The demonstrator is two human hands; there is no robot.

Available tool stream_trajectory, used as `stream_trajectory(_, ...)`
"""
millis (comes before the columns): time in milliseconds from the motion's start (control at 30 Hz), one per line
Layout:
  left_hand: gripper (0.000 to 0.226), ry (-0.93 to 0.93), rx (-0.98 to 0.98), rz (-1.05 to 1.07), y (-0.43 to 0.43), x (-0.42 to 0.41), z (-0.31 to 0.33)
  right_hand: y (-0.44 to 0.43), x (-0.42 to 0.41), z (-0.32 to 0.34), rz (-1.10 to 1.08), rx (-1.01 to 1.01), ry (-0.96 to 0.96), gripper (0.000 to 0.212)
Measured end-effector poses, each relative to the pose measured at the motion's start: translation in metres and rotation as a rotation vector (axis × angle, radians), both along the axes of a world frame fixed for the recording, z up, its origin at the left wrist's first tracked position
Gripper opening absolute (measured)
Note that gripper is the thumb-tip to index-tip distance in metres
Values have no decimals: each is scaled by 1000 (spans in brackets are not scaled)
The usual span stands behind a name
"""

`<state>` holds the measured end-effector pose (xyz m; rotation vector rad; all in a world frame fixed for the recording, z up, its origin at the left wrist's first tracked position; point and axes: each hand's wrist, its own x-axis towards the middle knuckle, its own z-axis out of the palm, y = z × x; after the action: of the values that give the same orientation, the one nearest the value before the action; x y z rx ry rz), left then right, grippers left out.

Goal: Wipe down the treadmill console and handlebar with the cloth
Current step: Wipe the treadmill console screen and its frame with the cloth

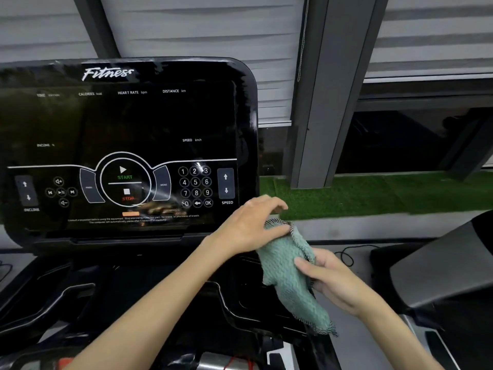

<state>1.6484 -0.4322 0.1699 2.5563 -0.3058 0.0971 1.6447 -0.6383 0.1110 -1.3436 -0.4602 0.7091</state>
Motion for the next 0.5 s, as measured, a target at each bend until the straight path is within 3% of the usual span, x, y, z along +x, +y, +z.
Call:
stream_trajectory(100,33,-138,-71,50,-12,-14,-7,-2,1,7,-78,121,162,34)
stream_trajectory(267,50,385,-112,174,-21,-37,-38,-3,4,9,-106,186,321,37)
stream_trajectory(367,47,576,-568,160,-19,-43,-45,-3,5,5,-129,149,365,44)
stream_trajectory(400,43,585,-646,132,-18,-44,-47,-4,6,4,-135,138,378,45)
stream_trajectory(500,35,428,-517,80,-14,-43,-55,-7,12,-1,-167,40,377,48)
